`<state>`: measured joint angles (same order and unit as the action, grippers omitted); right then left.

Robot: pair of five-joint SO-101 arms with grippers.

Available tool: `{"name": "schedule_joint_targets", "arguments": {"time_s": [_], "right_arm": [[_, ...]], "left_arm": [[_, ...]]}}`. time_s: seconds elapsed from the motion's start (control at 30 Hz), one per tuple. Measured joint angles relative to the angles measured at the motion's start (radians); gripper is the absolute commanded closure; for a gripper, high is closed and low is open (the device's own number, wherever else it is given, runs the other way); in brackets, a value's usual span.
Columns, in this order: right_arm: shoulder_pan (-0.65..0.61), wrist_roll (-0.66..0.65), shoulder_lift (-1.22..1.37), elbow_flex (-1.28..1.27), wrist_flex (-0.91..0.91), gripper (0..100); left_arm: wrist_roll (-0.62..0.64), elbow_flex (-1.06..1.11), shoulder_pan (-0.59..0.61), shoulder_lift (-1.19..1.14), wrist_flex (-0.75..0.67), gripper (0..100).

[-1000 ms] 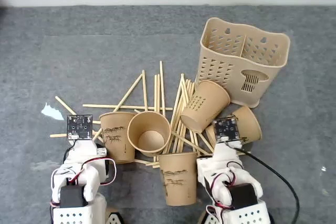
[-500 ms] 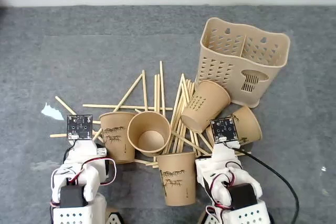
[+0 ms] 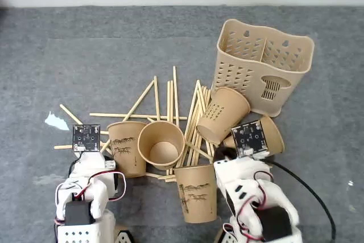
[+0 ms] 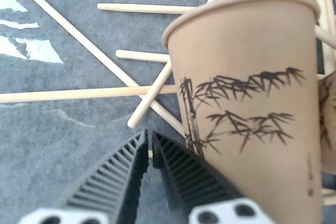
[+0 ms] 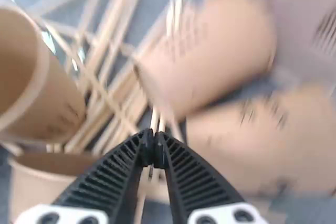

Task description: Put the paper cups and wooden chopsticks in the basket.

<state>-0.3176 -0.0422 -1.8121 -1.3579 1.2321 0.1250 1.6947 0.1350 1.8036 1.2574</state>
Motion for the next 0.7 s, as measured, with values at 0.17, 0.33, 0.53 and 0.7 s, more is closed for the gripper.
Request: {"name": "schedule_joint_targets", "arguments": {"time_s": [0.17,0.33,0.53,0.7], "right_arm": [[-0.005,-0.092,-0.006,0.104,-0.158,99.0],[-0.005,-0.054,-0.006,0.167,-0.199,99.0],[-0.002,0.02,0.226,0.382,-0.114,99.0],[-0.051,0.048,0.555,0.629,0.012,99.0]], "left_arm": [[0.0,0.0,0.0,0.0,0.0,99],[0.0,0.0,0.0,0.0,0.0,99],[0.0,0.0,0.0,0.0,0.0,99],[0.0,0.0,0.0,0.0,0.0,99]]}}
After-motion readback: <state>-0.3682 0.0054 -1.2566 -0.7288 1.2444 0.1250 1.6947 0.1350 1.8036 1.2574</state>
